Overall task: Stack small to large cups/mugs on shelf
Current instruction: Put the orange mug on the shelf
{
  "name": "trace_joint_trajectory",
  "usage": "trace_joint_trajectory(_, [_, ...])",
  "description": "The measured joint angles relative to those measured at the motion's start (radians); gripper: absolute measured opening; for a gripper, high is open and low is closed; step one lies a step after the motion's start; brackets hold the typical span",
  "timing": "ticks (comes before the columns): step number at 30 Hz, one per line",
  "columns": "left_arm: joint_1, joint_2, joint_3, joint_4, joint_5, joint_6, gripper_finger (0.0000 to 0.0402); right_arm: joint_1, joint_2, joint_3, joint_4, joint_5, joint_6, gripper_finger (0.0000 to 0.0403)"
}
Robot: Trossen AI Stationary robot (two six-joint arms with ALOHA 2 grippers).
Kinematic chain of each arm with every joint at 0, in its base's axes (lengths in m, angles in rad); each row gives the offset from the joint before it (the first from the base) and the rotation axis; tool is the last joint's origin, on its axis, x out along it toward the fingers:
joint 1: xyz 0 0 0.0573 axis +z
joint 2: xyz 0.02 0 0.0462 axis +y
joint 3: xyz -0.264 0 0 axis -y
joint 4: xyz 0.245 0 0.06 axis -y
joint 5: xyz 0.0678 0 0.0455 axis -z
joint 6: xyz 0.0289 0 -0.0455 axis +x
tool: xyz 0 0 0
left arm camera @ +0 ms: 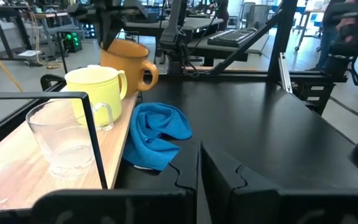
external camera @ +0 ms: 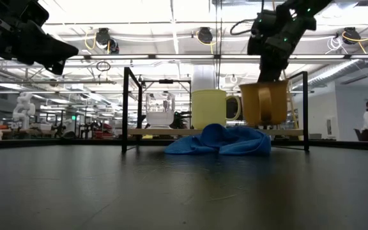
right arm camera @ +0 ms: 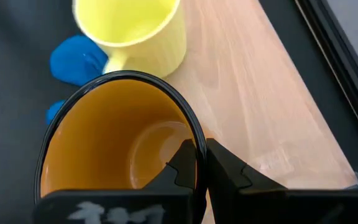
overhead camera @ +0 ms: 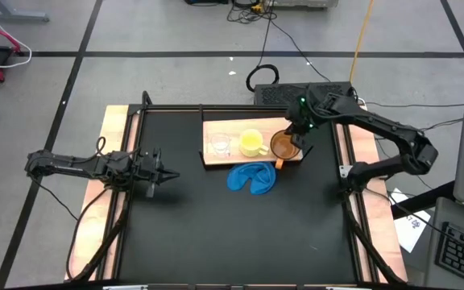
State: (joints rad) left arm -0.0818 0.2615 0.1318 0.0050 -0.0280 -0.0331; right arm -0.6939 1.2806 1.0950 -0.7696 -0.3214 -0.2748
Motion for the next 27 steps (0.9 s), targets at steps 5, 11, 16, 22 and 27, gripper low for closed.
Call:
trace_joint_trajectory(5, [0.000,0.000,0.000,0.007,0.000,0.002,0.0021,-0.032,0.048,0.000,0.021,-0.013,-0.037,0.0008])
trace_joint_trajectory(11, [0.000,0.000,0.000,0.008,0.000,0.006,0.0021,-0.083,0.079,0.000,0.072,-0.059,-0.065,0.0008])
trace_joint_trajectory(16, [0.000,0.000,0.000,0.008,0.000,0.012,0.0021,-0.116,0.102,0.003,0.078,-0.082,-0.100,0.0008])
trace_joint_trajectory(22, [0.000,0.000,0.000,0.007,0.000,0.015,0.0021,-0.127,0.111,0.002,0.106,-0.091,-0.118,0.0008])
trace_joint_trajectory(27, [0.000,0.000,0.000,0.007,0.000,0.015,0.0021,-0.137,0.117,0.001,0.112,-0.092,-0.130,0.0008])
